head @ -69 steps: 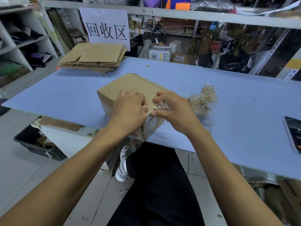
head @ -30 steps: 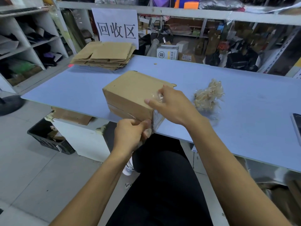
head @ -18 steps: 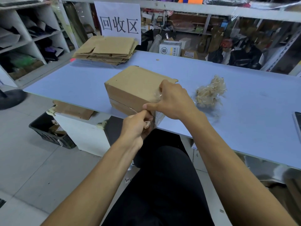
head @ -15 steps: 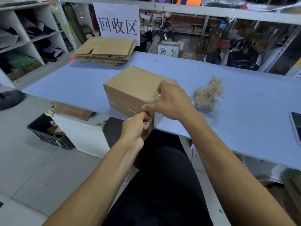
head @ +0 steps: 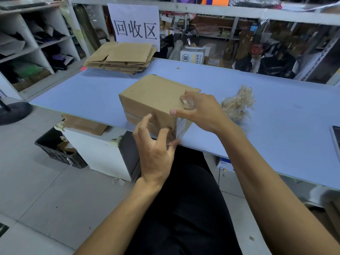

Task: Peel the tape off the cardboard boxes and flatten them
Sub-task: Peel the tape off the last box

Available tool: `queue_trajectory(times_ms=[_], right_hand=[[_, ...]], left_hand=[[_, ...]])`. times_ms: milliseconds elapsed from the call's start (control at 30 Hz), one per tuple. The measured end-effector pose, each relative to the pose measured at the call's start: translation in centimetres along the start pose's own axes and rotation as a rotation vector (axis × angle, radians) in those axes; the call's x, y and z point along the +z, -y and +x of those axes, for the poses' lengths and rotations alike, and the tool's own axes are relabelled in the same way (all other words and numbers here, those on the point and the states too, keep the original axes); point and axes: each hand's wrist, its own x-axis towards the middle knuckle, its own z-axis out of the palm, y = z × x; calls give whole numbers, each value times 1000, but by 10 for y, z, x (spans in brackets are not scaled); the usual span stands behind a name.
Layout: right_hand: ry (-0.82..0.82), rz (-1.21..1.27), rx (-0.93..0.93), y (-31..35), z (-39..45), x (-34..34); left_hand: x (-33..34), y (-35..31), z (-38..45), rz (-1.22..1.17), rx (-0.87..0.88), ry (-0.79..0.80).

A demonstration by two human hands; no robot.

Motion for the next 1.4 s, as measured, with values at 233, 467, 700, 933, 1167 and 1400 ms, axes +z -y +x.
queue_trajectory(times_ms=[233, 467, 700, 933, 1167, 1400], right_hand=[[-4, 66, -61, -30, 3, -2], [-65, 173, -18, -28, 5, 6], [-146, 114, 6, -6, 3, 24], [-213, -60, 21, 14, 3, 29], [-220, -170, -1, 18, 14, 33], [-199, -56, -75, -9, 23, 28]], left_hand=[[4, 4, 25, -161, 15, 82], [7, 15, 32, -234, 107, 145], [-6, 25, 29, -263, -32, 102], [0, 20, 33, -250, -176, 9], [8, 29, 38, -228, -130, -53], [16, 28, 32, -304, -213, -136]])
